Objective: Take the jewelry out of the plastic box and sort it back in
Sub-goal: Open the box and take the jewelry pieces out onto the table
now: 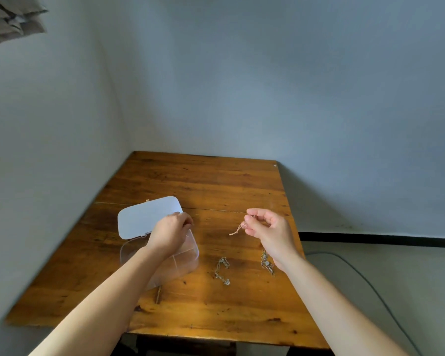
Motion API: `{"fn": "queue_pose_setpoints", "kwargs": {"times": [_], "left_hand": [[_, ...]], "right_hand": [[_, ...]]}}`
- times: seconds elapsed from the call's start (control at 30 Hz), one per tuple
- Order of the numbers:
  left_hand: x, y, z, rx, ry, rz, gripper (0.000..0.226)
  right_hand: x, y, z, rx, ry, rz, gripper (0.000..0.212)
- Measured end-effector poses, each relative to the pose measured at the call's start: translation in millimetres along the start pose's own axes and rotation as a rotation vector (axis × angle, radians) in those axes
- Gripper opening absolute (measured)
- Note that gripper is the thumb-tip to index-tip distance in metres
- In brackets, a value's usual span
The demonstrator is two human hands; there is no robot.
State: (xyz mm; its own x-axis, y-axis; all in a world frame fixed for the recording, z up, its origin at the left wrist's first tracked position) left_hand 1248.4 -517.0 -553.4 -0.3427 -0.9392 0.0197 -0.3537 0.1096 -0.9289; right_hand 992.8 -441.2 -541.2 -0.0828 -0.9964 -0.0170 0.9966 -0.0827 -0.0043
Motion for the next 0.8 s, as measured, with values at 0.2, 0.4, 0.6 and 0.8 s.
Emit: {"fn": "queue_pose_setpoints", "kwargs": {"times": [0.2, 0.4, 0.6, 0.8], "left_hand": [[-23, -5, -74, -0.376, 0.192, -0.028, 0.005], [-38, 42, -115, -0.369, 0.177, 0.12, 0.009], [-54, 76, -106, -0.243, 0.12, 0.265, 0.031], [-64, 31, -76, -0.224, 0.122, 0.058, 0.025]], "right_hand": [[-37, -32, -45, -0.199, 0.147, 0.009, 0.019], [-66, -47, -79, -0.486, 0.218, 0.059, 0.024], [-72, -47, -69, -0.67, 0.16, 0.094, 0.026], [-64, -38, -55, -0.7, 0.127, 0.083, 0.024]]}}
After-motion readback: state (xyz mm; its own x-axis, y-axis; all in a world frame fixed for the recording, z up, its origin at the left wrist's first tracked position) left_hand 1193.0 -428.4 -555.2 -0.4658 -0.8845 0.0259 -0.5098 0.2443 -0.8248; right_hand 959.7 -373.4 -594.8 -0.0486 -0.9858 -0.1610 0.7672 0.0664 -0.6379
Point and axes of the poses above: each hand's wrist, its own x-axis towards the middle knuckle, its own y-axis out of the palm, z = x × y, the point moved 5 cm from there along x, towards the middle knuckle, and after that the axes turned 10 degrees about z, right-handed, at the moved point
